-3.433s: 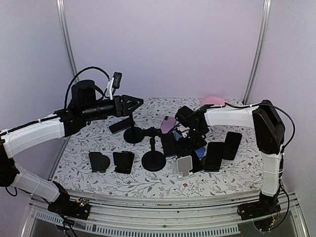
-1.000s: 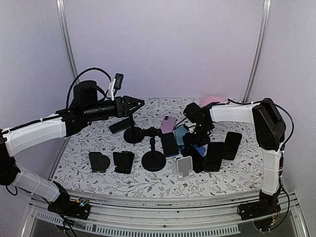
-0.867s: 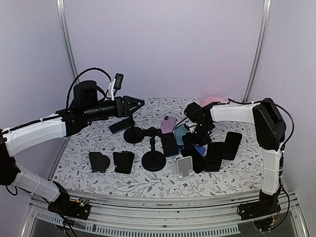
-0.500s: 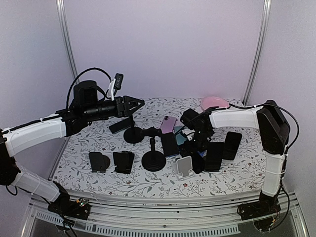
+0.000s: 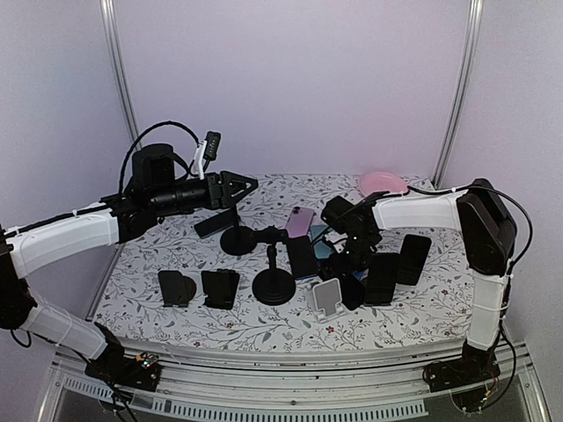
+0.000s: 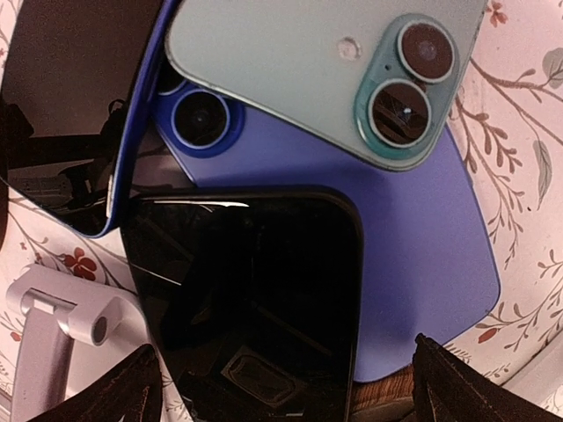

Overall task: Place the phone on the phone stand
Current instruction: Move the phone to the center of the board.

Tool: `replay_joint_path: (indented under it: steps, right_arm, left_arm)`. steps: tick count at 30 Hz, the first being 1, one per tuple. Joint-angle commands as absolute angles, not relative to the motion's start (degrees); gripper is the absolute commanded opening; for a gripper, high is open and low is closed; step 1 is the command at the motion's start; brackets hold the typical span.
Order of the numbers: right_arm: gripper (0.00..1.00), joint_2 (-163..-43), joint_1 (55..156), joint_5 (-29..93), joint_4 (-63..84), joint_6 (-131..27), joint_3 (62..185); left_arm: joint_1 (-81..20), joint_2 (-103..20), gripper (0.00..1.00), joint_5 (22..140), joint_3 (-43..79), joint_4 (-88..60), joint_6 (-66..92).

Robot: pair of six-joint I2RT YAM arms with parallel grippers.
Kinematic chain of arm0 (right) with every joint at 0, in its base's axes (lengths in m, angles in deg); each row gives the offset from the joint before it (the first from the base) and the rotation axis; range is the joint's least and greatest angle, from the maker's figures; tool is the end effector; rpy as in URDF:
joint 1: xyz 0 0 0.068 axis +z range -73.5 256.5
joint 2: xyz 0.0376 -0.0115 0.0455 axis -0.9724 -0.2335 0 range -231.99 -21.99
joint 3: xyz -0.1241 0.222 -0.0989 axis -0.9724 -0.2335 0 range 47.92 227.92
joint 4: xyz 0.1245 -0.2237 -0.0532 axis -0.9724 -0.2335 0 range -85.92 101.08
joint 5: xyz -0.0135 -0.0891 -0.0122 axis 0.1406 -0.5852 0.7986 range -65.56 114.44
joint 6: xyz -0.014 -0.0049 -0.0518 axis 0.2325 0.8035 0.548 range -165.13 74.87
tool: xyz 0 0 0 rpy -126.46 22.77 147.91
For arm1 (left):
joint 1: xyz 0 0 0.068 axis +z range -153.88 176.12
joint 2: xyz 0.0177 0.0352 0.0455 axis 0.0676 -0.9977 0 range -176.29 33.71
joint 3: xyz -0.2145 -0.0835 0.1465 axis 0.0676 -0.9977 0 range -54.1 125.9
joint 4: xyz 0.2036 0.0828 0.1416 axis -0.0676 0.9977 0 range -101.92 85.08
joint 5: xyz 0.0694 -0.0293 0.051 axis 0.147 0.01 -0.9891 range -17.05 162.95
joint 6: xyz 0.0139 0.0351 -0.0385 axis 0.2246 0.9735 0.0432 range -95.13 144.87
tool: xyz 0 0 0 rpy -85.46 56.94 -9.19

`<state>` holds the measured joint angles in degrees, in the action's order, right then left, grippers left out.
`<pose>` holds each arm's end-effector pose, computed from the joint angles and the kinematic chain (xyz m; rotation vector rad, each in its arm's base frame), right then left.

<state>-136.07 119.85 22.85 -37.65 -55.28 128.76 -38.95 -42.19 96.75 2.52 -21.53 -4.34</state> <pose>0.2777 0.2607 0.1620 -0.8552 2.8790 0.0578 0.2471 -0.1909 0.3275 0.4229 1.8292 -1.1598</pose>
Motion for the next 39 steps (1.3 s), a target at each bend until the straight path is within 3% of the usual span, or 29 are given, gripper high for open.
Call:
replay_joint_path:
  steps: [1,19,39]
  right_arm:
    - [0.99,-138.51,120.19,19.28,-39.51,-55.09,129.74]
    - [0.99,-140.77,115.69,17.17,-39.78,-59.05,136.84]
    - [0.99,-140.14,116.58,18.51,-39.66,-59.78,132.54]
  left_arm:
    - [-38.15,-42.55,0.69,97.39,3.62,-22.68,-4.49]
    - [-38.15,-42.49,0.69,97.5,3.7,-22.55,-4.34]
    - [-38.15,-43.14,0.69,98.0,4.61,-22.47,-4.11]
